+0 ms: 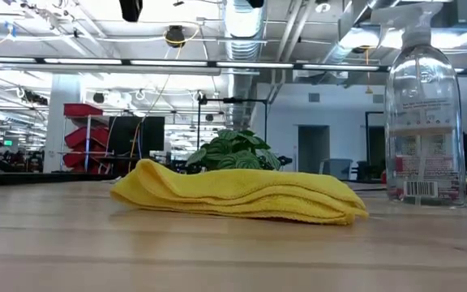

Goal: Apply microfiber cloth
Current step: Wipe the front of the black cellphone with the yellow microfiber cloth

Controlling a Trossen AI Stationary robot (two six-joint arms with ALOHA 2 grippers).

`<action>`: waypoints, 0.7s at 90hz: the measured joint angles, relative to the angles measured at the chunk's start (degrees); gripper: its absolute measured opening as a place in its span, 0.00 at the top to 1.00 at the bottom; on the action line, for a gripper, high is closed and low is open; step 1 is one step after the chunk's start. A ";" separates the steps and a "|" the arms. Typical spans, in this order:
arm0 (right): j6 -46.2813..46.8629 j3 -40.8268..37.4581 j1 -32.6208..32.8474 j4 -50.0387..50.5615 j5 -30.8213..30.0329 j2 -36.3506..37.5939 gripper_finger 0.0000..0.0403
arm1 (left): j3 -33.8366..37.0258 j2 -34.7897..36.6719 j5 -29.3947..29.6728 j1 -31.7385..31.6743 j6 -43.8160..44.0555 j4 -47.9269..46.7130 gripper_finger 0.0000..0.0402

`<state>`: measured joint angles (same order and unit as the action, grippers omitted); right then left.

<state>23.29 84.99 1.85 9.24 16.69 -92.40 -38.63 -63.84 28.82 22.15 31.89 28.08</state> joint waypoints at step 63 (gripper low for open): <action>-0.40 0.00 -0.06 2.51 -0.35 0.00 0.95 | -6.71 -6.29 -8.27 -4.39 -0.61 -7.98 0.93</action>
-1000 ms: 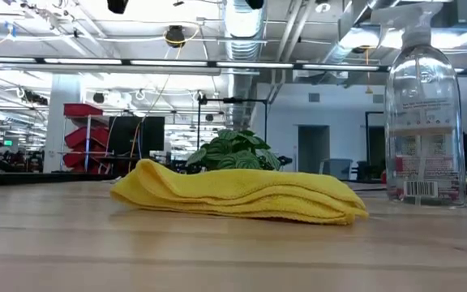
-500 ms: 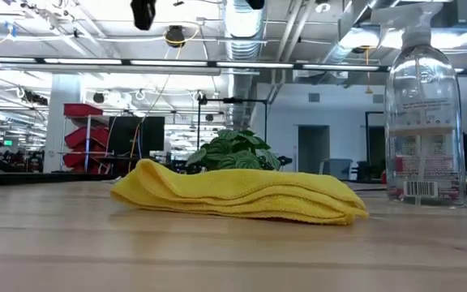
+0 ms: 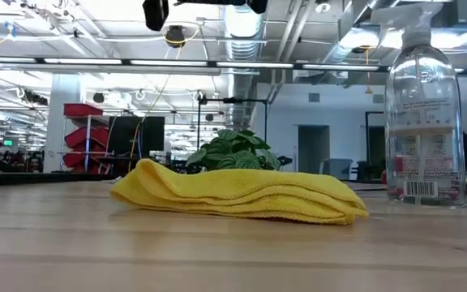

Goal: Apply microfiber cloth
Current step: Wipe the front of the black cellphone with the yellow microfiber cloth

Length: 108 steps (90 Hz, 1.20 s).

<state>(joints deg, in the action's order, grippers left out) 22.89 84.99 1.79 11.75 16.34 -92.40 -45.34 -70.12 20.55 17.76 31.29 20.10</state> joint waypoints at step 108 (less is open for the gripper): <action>-2.57 0.04 -3.72 8.16 0.22 3.72 0.44 | 0.13 2.58 4.57 1.22 13.48 -16.51 0.99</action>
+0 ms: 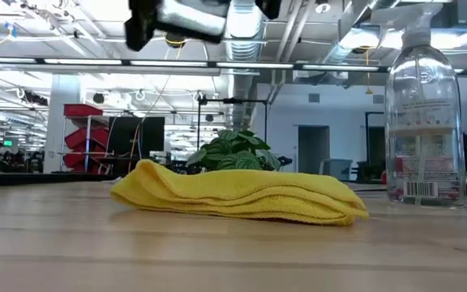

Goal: Apply microfiber cloth
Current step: Wipe the front of the black cellphone with the yellow microfiber cloth

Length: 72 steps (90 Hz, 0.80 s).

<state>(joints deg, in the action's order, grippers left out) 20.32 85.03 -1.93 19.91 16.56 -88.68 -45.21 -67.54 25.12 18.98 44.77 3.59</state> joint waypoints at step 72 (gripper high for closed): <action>-12.59 -1.89 9.15 -11.53 -0.22 -34.72 0.41 | 6.19 27.89 18.92 3.69 16.38 -27.72 0.98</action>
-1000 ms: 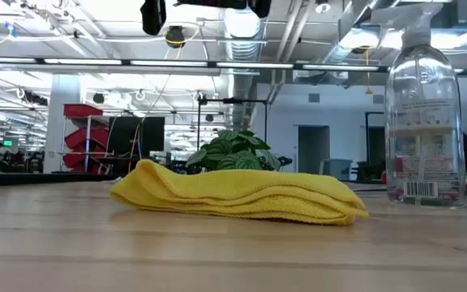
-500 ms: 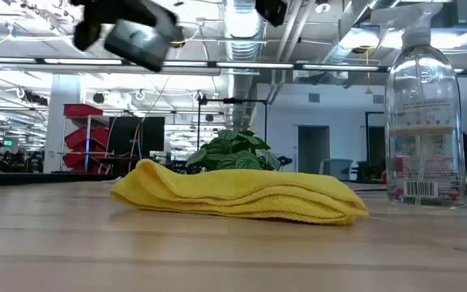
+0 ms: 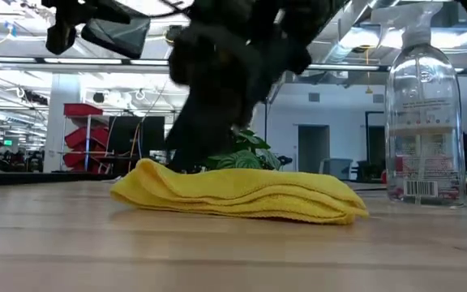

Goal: Apply microfiber cloth
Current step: Wipe the front of the black cellphone with the yellow microfiber cloth

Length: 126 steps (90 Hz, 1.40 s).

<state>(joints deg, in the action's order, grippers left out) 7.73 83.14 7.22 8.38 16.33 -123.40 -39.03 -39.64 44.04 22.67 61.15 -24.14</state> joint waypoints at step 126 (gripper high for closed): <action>-9.69 1.37 3.07 -9.46 -39.78 25.33 1.00 | -0.02 -7.48 4.32 0.33 -12.33 30.92 0.98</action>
<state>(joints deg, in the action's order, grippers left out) -1.96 84.52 10.29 -1.08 -23.45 -98.07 -39.05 -47.13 48.36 23.00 48.82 6.78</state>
